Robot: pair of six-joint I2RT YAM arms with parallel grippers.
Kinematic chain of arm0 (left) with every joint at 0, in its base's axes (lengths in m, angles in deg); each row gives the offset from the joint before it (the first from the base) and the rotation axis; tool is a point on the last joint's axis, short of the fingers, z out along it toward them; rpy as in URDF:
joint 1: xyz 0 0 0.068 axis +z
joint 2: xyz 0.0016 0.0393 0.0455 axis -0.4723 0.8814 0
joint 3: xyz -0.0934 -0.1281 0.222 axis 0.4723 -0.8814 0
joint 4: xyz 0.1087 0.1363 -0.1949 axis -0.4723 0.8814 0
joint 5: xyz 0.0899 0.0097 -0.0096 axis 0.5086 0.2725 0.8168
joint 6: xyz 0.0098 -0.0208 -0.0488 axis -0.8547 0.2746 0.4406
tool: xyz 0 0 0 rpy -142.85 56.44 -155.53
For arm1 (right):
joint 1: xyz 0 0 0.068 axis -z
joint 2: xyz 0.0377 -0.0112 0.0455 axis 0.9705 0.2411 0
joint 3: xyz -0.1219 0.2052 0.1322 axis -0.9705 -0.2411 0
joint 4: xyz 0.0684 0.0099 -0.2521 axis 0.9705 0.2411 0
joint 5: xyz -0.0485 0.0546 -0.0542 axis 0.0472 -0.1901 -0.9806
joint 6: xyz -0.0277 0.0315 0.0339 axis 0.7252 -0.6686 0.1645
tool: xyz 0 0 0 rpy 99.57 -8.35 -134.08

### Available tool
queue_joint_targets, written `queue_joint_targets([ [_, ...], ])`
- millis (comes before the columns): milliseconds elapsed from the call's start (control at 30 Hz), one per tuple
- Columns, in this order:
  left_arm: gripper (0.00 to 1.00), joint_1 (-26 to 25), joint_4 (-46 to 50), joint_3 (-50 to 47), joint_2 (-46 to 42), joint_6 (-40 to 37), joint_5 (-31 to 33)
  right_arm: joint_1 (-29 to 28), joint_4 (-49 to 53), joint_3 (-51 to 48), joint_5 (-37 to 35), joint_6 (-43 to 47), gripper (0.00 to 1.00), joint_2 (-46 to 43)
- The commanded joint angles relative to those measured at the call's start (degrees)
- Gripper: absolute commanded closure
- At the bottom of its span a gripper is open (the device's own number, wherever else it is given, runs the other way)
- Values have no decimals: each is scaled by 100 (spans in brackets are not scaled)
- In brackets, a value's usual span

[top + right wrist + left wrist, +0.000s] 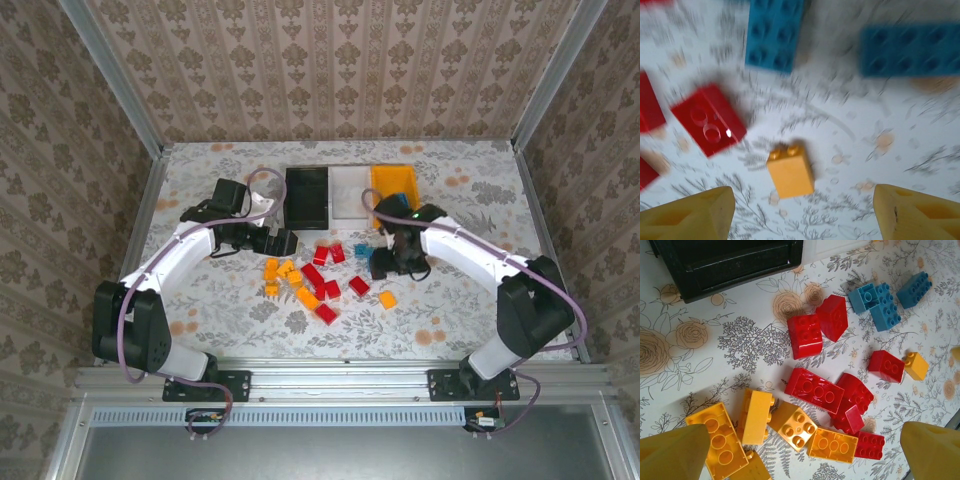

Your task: Sort the legos into containers by color

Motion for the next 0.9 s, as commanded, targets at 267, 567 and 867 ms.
queue_joint_targets([
  [267, 0, -64, 175, 166, -28, -150, -24, -426, -333, -280, -30, -159, 35, 880],
  [567, 0, -66, 170, 171, 3, -149, -25, -435, -523, -512, -138, -169, 44, 1117],
  [867, 0, -84, 169, 169, 32, -149, -25, -446, -626, -646, -119, -262, 70, 1025],
])
